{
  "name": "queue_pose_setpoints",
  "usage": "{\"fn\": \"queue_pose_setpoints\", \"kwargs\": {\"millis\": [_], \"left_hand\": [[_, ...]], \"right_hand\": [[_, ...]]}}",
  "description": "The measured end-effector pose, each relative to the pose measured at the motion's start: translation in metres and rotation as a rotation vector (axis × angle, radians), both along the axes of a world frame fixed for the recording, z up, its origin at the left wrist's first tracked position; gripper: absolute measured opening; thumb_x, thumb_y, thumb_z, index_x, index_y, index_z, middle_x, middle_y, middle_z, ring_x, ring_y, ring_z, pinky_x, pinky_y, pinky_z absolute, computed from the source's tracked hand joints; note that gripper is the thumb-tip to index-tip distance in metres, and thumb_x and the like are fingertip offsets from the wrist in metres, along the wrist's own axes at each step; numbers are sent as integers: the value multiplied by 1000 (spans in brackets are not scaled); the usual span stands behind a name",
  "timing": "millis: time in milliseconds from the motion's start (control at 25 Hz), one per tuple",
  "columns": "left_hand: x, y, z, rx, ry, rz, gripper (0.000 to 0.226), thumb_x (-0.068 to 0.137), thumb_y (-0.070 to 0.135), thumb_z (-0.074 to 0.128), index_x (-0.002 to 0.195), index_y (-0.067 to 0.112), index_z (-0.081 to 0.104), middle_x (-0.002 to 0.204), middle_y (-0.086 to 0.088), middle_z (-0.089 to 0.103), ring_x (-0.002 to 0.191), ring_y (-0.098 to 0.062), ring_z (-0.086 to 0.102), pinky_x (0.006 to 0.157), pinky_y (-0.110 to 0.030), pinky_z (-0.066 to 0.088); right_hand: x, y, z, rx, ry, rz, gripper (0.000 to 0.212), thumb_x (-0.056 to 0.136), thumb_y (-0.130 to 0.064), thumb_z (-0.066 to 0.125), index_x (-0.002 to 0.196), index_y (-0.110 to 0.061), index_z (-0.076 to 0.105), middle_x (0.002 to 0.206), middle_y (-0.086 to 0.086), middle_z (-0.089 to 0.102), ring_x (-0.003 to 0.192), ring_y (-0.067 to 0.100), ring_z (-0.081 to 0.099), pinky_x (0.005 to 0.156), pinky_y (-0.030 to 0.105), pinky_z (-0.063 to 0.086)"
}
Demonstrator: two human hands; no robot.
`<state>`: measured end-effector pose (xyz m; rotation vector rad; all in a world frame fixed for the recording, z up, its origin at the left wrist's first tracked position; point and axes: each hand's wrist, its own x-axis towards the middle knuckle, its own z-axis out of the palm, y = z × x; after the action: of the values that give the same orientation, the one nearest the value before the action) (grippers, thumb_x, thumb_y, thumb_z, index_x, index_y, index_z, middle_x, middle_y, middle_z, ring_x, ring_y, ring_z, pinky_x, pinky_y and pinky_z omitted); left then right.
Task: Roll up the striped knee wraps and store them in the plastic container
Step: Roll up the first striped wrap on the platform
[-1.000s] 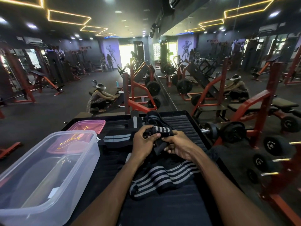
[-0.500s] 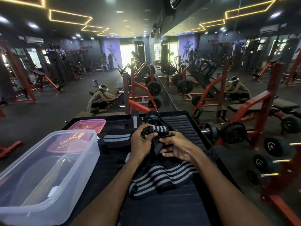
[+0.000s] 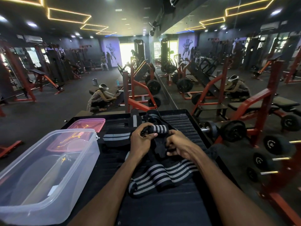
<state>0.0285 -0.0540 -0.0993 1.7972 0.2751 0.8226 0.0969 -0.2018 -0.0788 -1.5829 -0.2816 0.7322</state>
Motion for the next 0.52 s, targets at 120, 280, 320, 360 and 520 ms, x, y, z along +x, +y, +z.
{"fn": "queue_pose_setpoints", "kwargs": {"millis": [120,280,320,360,520], "left_hand": [[2,1,-1,-56,24,-56,42,72,-8,78,96,25,72,100,6,73,93,-6,68,89,-25,54],[-1,-2,0,-106,29,-130,41,73,-14,74,99,18,73,99,2,73,93,-12,68,88,-28,56],[-1,-2,0,-126,31,-154,41,74,-14,74,102,16,73,101,-1,74,95,-15,69,88,-30,57],[-1,-3,0,-156,35,-185,42,74,-13,74,105,16,72,105,-4,74,97,-18,69,89,-32,58],[2,-6,-2,-385,87,-305,38,78,17,84,113,19,69,111,-10,73,102,-25,71,91,-39,58]], "right_hand": [[4,-2,1,101,53,-37,15,89,-19,51,100,-16,60,56,-7,52,51,13,48,49,26,40],[4,3,-4,116,-25,-63,23,101,-36,56,105,-15,65,64,-3,61,50,12,54,49,25,37],[4,5,-5,141,-34,-79,22,101,-33,57,109,-14,65,72,1,65,55,13,59,48,25,40],[5,5,-6,167,-40,-95,20,101,-29,57,109,-13,65,78,4,67,58,14,62,47,25,43],[6,4,-6,219,-91,-133,9,100,-17,58,104,-14,66,87,8,71,73,21,69,54,31,55]]}}
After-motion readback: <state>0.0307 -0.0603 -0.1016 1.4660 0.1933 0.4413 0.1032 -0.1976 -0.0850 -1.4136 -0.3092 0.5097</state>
